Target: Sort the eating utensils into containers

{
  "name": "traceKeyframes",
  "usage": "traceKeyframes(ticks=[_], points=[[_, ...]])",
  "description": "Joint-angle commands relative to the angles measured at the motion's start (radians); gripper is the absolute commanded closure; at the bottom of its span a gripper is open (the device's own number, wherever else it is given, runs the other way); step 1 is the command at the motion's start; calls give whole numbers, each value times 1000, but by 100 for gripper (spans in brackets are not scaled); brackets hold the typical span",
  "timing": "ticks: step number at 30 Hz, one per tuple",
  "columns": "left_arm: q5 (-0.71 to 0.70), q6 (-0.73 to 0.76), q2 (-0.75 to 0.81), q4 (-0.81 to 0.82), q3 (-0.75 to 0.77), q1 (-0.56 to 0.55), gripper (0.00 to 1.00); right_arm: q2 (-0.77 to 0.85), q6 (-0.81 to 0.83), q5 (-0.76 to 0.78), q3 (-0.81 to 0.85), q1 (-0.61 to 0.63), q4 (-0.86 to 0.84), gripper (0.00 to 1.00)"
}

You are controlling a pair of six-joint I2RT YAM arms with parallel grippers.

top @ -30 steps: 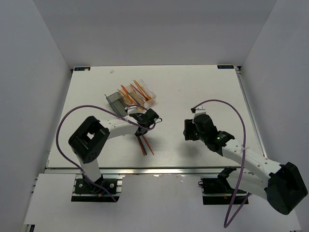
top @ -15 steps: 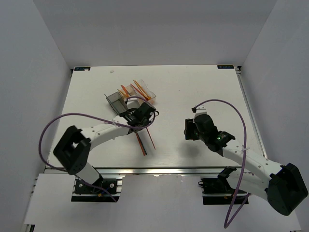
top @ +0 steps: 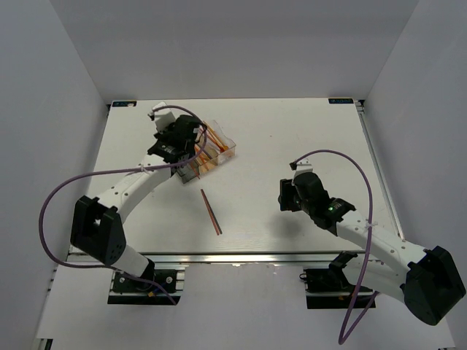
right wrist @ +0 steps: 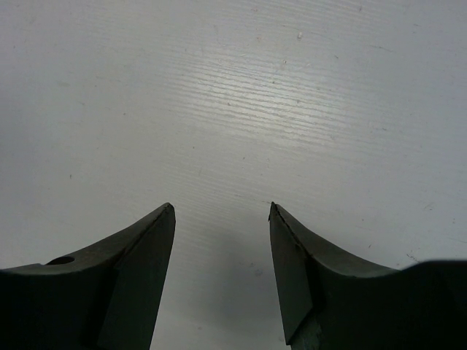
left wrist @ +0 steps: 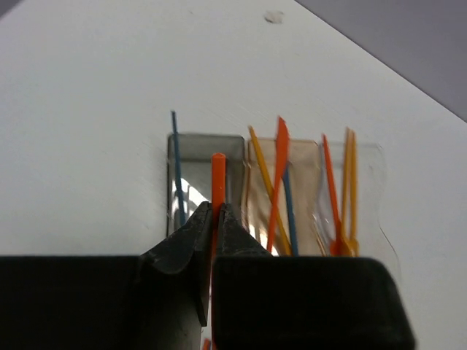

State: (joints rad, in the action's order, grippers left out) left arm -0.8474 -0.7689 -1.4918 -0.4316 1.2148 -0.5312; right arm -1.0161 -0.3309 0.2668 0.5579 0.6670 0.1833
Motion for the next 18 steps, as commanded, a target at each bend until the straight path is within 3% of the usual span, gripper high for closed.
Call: traceKeyframes(ticks=[1, 7, 18], points=[[-55, 128, -39, 91, 52, 80, 100, 11, 7, 14, -7, -4, -21, 40], [-18, 191, -122, 226, 54, 171, 100, -2, 12, 2, -9, -6, -25, 40], [39, 214, -202, 386, -3, 223, 100, -29, 23, -14, 0, -4, -25, 42]])
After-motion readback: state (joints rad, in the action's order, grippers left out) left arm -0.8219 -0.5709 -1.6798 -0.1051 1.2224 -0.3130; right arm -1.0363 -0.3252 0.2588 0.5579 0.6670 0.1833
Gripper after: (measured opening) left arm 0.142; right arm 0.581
